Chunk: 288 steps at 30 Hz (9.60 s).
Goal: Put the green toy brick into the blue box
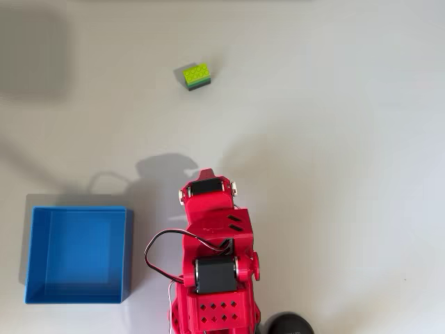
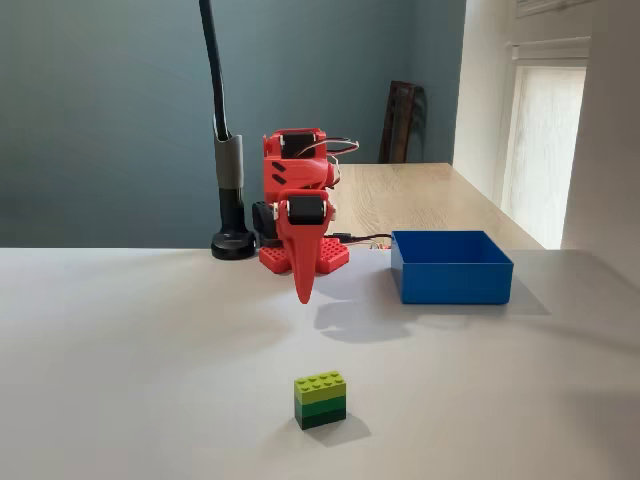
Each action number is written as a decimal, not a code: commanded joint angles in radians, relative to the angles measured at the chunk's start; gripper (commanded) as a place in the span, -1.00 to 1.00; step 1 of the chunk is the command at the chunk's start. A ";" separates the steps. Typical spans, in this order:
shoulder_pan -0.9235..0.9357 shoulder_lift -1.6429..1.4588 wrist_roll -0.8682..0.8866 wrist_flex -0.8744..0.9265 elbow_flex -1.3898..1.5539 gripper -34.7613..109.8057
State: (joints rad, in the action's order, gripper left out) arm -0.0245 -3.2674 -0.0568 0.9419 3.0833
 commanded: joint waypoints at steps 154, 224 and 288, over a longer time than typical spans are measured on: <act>-0.046 1.845 -0.057 0.100 -1.735 -0.52; -1.043 1.192 0.048 0.400 -1.167 -0.52; -0.112 0.845 -0.006 0.087 -0.868 -0.52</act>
State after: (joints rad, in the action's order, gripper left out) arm -0.2132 -2.3086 -0.0614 1.0508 2.1660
